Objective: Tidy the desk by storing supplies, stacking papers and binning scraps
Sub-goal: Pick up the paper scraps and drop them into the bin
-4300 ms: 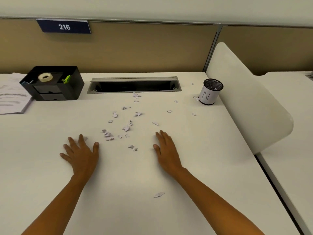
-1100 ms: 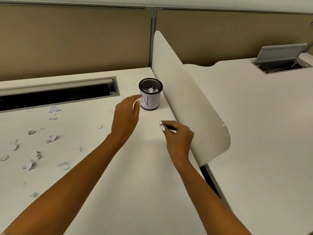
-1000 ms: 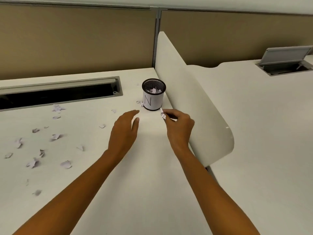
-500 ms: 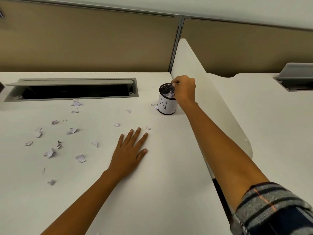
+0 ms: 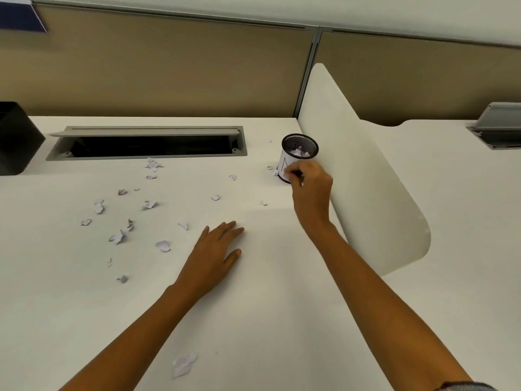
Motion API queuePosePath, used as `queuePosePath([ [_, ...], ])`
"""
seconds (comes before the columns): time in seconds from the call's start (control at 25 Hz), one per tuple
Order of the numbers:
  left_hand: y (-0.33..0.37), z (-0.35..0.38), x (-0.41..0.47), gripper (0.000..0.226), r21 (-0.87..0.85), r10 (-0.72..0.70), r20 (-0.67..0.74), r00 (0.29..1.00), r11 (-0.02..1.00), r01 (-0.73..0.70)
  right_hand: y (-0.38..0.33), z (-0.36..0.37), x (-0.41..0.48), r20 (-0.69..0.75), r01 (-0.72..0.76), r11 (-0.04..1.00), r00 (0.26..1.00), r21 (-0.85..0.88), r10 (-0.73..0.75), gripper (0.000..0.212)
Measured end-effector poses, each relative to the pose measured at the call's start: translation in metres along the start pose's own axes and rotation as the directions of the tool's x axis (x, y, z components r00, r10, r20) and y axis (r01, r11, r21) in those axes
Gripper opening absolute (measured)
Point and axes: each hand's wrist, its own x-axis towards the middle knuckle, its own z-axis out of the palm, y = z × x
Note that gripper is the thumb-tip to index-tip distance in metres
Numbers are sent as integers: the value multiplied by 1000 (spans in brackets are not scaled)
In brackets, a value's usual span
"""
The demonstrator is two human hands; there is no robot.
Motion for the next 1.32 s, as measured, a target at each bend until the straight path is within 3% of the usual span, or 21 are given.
queuePosePath([
  [0.16,-41,-20,-40,61,104,-43,-95,995,993,53,-9,10,-77,188,-60,998,980,-35,66,11],
  [0.32,-88,-45,-76,58,197,-204,-216,955,949,247,-27,23,-137,379,-210,975,898,-76,223,29],
  [0.48,-122,-60,-109,63,127,-373,-234,898,904,408,-77,37,-193,600,-103,990,787,-98,141,69],
  [0.6,-144,-69,-125,61,204,-368,-240,898,886,417,-115,46,-225,682,32,995,730,-92,39,80],
  [0.8,-157,-69,-120,61,240,-344,-237,909,886,398,-139,67,-253,656,194,960,755,-203,-13,74],
  [1.0,-171,-69,-106,65,222,-305,-243,921,907,359,-129,118,-212,521,98,924,845,-371,119,70],
  [1.16,-176,-70,-98,70,198,-286,-249,925,920,338,-125,159,-168,494,-15,913,837,-408,234,76],
  [1.32,-183,-74,-90,78,81,-303,-283,910,938,338,-136,200,-141,551,31,935,814,-354,182,66],
])
